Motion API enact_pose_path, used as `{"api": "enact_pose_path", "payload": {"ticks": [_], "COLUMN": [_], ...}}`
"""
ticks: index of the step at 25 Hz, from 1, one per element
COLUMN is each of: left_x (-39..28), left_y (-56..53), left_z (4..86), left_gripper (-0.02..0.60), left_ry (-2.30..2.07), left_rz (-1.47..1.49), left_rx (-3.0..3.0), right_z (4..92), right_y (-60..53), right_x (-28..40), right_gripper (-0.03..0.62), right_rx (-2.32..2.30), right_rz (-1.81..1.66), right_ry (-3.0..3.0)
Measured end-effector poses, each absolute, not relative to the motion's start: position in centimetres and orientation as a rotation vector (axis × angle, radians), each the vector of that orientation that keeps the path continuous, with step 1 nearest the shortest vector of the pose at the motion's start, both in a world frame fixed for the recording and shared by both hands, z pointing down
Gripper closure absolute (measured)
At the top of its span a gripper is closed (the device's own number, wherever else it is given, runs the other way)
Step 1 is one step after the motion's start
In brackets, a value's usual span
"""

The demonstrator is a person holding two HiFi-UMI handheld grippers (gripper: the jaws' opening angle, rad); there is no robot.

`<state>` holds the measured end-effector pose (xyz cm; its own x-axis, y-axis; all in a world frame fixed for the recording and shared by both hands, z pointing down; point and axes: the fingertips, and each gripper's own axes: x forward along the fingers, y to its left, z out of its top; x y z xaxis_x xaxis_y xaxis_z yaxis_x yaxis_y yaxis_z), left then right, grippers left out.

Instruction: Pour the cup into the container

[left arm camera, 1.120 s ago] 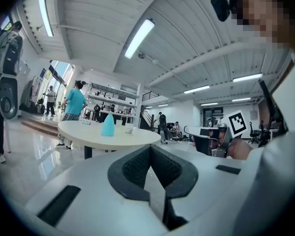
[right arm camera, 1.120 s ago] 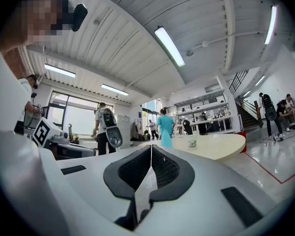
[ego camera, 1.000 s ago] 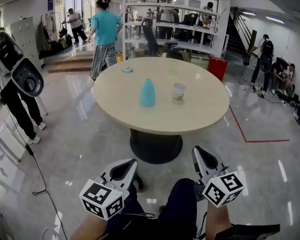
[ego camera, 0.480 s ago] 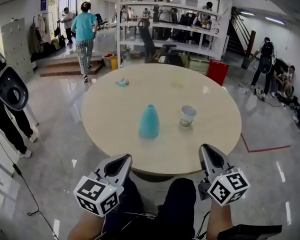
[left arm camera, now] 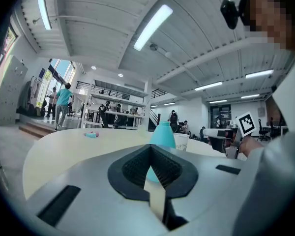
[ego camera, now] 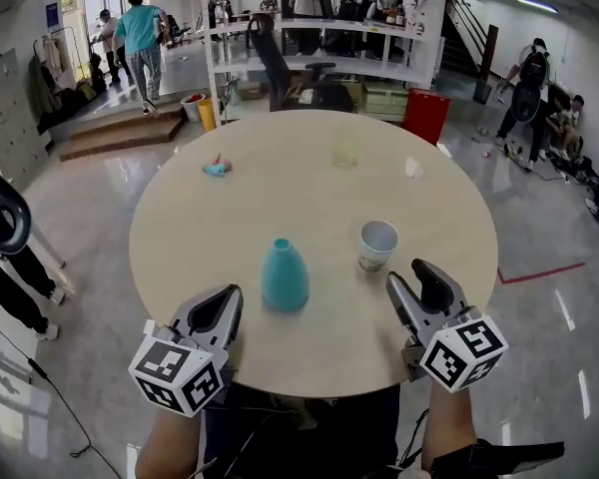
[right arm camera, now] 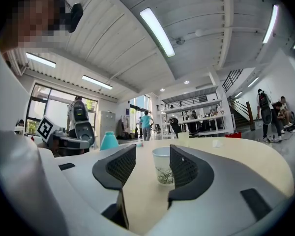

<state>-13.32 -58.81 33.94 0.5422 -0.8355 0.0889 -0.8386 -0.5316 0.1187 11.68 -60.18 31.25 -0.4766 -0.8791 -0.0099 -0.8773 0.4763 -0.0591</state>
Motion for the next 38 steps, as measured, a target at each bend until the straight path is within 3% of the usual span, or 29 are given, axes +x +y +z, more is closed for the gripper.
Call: {"api": "enact_pose_path", "payload": {"ticks": [3,6,29,38], "left_x": [-13.6,-14.2,-14.7,-14.2], "left_y": [-60.9,-62.7,-66.7,-66.3], "left_z": [34.1,34.9,35.8,35.8], "left_gripper": [0.589,0.589,0.589,0.589], "left_ry": [-1.437,-1.440,-1.407,-1.379], "left_rz": [0.059,0.079,0.182,0.165], "left_rx": [2.638,2.619,2.622,2.656], "right_z": [32.0,33.1,37.3,34.1], "right_y": [-61.6,-63.0,-69.3,-68.2], "right_x": [11.7,11.3,10.3,8.7], "right_gripper": [0.329,0.297,0.284,0.289], "right_rx": [-1.607,-1.614,-1.728,-1.711], "right_rz": [-0.120,-0.184,-0.399,-0.053], "right_ry": [2.686,2.722,2.862,2.941]}}
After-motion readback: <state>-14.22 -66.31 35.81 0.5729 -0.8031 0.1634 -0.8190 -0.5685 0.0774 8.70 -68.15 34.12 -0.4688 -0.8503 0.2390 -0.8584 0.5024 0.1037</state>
